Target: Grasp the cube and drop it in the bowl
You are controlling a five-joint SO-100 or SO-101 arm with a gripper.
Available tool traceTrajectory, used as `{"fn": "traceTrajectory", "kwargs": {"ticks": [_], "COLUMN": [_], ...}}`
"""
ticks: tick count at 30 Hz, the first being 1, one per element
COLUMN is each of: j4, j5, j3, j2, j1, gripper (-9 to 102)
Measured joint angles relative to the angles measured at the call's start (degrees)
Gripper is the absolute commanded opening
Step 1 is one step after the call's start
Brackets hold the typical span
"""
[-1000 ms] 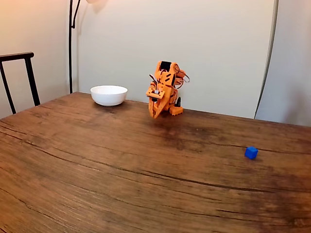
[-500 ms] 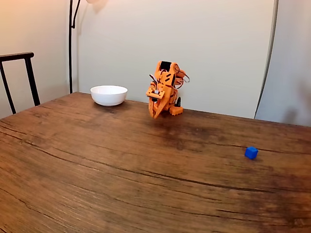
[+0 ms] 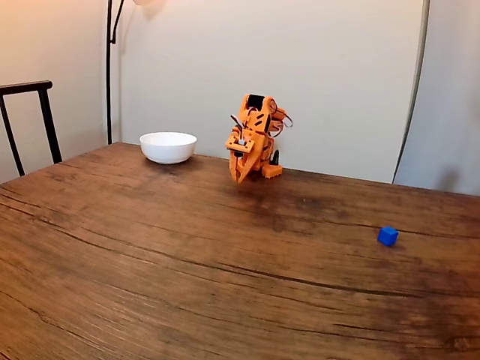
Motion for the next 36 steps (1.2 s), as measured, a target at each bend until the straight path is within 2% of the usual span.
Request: {"fn": "traceTrajectory", "kwargs": {"ticks": [18, 23, 36], "j4": [-1.76, -1.58, -1.49], "j5": [-0.18, -0.70, -5.80], "j3": [0.18, -4.66, -23.12], "j2": [-0.09, -0.53, -0.09], "j1": [-5.54, -7.65, -25.49], "gripper": [1, 1, 1]}}
